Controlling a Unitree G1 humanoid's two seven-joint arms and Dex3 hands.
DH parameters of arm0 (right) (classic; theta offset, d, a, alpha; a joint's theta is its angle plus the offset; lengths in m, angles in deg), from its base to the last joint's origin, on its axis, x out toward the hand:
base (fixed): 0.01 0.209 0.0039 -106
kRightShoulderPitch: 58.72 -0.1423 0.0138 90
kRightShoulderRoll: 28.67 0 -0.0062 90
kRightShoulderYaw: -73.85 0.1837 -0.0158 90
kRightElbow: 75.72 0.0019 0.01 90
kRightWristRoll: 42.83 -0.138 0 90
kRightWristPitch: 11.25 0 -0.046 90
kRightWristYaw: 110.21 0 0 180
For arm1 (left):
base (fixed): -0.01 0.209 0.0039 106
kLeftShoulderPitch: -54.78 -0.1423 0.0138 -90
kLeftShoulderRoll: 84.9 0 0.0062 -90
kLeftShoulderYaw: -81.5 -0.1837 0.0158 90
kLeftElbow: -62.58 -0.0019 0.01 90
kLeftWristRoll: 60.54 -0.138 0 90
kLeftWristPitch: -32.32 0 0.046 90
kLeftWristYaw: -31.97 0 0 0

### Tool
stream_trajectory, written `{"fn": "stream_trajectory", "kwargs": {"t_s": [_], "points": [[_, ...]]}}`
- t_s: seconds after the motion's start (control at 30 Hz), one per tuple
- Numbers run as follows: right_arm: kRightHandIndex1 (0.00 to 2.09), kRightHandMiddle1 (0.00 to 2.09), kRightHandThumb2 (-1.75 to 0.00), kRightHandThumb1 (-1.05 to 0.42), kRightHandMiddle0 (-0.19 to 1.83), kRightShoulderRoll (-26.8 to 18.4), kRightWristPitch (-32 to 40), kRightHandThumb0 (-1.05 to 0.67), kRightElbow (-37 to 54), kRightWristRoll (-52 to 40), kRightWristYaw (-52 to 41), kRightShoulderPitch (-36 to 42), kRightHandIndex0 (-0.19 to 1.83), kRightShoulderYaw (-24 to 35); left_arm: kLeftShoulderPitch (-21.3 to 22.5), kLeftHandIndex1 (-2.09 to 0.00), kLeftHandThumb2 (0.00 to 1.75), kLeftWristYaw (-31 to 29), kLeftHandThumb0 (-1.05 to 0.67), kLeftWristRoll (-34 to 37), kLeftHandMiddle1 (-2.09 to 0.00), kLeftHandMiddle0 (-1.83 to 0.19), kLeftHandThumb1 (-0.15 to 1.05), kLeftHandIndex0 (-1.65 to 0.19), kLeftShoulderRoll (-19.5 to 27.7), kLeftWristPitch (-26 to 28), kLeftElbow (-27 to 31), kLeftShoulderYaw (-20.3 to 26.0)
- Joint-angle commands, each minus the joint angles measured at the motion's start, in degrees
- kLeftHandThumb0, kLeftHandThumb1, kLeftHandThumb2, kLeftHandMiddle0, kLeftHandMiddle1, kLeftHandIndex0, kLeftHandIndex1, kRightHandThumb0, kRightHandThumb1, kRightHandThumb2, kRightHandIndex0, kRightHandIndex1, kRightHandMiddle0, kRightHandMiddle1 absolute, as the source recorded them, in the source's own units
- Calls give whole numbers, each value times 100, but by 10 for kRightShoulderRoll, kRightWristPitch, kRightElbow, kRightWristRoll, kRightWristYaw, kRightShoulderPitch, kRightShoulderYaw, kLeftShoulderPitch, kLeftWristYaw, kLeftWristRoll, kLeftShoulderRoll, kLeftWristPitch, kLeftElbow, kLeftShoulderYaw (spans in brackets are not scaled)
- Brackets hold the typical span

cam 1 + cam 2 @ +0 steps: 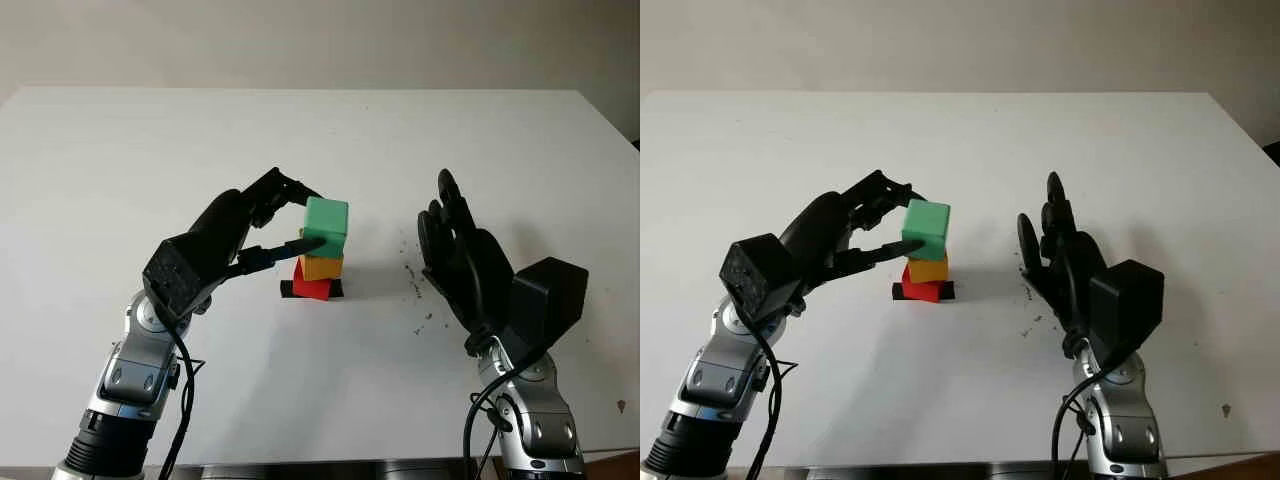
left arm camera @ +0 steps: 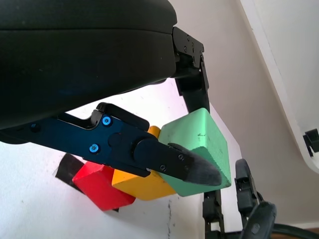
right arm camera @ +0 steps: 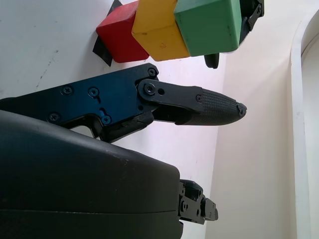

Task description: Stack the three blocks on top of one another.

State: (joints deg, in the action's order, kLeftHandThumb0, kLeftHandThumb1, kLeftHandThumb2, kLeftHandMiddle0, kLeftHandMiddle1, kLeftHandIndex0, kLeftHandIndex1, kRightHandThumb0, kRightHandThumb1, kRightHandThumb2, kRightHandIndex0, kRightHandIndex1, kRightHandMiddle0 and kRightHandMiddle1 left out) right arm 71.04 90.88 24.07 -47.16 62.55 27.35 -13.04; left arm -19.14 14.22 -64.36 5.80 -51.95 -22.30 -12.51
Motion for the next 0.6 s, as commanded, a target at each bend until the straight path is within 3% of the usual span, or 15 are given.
{"fn": "stream_trajectory", "kwargs": {"t_s": [0.0, 0.07, 0.17, 0.43, 0.57], "points": [[6, 6, -54, -105, -10, -6, 2, -67, 7, 1, 1, -1, -15, 4, -4, -56, 9, -4, -73, 3, -5, -8, 105, -14, 2, -9, 11, 1], [6, 6, -53, -105, -10, -6, -2, -67, 4, 0, 1, -2, -15, 5, -7, -28, 10, -6, -75, 1, -5, -5, 105, -17, 5, -14, 12, 1], [5, 6, -53, -105, -10, -4, -6, -67, -2, -5, -1, -6, -16, 9, -13, -12, 9, -10, -73, 14, -5, -3, 105, -13, 2, -48, 2, 6], [6, 5, -54, -105, -11, -4, -16, -65, -6, -3, -2, -7, -15, 10, -29, -2, 7, -29, -75, 60, -2, 8, 104, 1, 0, -73, 0, 17], [6, 5, -54, -105, -11, -5, -11, -65, -5, -2, -2, -7, -15, 9, -41, -2, 21, -34, -87, 74, -3, 17, 105, 11, 0, -82, 6, 23]]}}
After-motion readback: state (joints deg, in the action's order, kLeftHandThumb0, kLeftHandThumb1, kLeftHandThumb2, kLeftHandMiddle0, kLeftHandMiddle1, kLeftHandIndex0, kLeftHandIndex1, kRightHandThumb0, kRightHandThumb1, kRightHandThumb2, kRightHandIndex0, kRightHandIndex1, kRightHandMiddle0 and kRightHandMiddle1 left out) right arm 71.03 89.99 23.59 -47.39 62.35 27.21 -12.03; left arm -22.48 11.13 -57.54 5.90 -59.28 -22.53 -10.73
